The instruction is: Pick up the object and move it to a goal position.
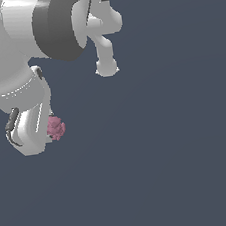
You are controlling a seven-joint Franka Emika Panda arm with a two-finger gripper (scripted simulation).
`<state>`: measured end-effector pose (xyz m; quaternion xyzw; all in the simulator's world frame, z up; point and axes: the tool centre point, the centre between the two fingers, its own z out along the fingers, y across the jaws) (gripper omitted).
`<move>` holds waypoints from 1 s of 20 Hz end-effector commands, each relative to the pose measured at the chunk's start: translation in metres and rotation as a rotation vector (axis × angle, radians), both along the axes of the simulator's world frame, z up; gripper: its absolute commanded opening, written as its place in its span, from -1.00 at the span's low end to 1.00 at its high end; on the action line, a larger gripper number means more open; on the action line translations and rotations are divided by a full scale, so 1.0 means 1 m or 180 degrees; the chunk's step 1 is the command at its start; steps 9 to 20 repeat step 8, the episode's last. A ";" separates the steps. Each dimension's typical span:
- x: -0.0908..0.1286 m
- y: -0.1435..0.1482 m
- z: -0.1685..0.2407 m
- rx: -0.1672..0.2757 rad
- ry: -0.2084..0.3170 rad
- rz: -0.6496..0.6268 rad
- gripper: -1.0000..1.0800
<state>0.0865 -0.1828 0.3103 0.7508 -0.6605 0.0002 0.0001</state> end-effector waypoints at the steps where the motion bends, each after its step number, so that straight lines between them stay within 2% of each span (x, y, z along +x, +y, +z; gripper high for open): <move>1: 0.003 -0.003 0.003 0.0001 0.0001 0.0000 -1.00; 20: 0.005 -0.006 0.006 0.0002 0.0000 -0.0002 -1.00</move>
